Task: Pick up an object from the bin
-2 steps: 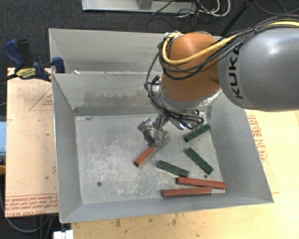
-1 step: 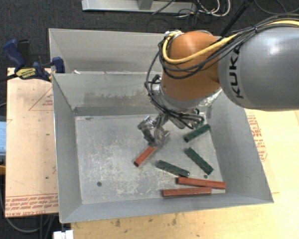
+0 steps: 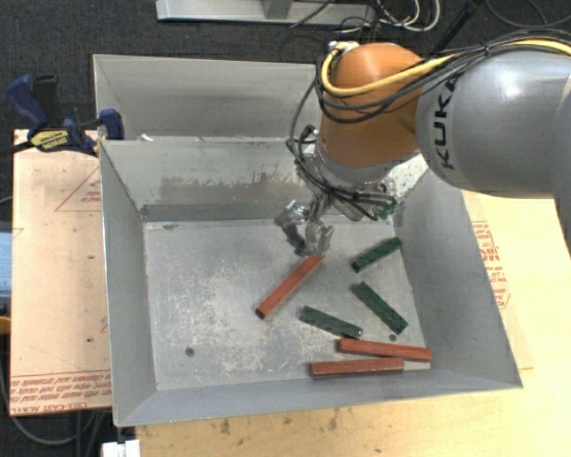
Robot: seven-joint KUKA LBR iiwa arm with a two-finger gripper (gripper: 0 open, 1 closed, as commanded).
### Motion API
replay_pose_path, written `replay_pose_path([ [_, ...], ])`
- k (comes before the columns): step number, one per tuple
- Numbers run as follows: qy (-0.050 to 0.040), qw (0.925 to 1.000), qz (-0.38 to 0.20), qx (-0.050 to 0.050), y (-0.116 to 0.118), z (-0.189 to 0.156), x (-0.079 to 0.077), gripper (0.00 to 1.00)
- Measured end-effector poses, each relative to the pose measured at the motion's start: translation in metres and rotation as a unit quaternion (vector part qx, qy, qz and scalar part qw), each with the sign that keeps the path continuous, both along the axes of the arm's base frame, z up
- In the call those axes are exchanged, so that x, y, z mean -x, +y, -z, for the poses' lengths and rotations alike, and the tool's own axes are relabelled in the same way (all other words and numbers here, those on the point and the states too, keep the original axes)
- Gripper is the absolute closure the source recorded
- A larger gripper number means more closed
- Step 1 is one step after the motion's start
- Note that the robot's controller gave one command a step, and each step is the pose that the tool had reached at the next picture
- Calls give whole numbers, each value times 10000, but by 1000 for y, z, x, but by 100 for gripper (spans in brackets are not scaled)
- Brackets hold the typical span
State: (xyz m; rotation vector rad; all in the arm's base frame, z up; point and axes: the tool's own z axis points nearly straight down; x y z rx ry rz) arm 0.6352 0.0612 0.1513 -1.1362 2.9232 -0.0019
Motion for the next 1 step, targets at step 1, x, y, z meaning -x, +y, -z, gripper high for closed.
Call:
replay_pose_path([
  [1, 12, 10000, -15, -10, 3, -2, 2, 0],
])
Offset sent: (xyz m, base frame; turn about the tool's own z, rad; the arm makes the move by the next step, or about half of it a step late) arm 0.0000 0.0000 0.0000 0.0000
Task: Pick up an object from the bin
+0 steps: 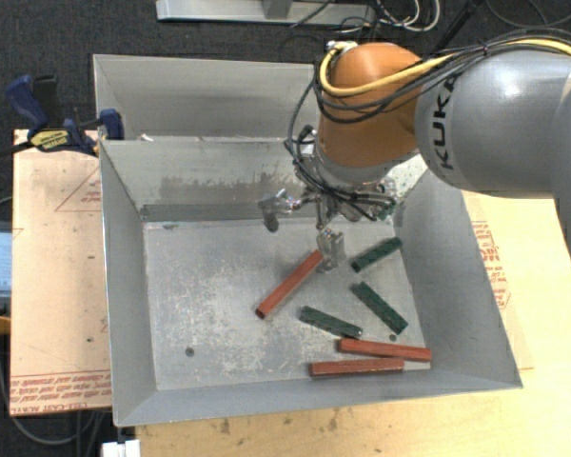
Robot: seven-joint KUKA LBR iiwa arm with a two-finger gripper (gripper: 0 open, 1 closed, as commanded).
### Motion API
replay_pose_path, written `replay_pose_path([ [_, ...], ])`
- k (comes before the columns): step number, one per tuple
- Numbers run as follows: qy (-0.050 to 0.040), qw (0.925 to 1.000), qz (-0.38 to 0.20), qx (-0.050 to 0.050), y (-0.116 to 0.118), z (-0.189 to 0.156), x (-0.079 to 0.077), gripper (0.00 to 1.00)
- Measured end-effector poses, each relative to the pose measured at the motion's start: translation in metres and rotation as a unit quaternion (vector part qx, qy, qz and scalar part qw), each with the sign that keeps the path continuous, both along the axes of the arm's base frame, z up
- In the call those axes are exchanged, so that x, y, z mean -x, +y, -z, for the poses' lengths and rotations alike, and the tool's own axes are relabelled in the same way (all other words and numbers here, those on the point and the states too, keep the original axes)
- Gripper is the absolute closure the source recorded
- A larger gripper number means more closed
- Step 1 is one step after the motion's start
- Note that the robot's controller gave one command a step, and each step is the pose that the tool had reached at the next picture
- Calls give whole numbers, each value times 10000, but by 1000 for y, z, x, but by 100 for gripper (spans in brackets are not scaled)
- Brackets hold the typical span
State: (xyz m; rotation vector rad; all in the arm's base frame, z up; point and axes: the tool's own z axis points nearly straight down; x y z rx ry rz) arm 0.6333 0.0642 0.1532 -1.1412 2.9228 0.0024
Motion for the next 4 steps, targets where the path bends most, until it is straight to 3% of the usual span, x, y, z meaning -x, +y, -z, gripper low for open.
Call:
replay_pose_path([
  [1, 26, 9928, -1196, 7, 3, 82, 3, 0],
  [2, 2, 9929, -1190, 4, 3, 80, 1, 100],
  [3, -39, 9899, -1417, 23, -38, 9, 1, 100],
  [4, -59, 9900, -1406, 35, -105, -74, -27, 100],
])
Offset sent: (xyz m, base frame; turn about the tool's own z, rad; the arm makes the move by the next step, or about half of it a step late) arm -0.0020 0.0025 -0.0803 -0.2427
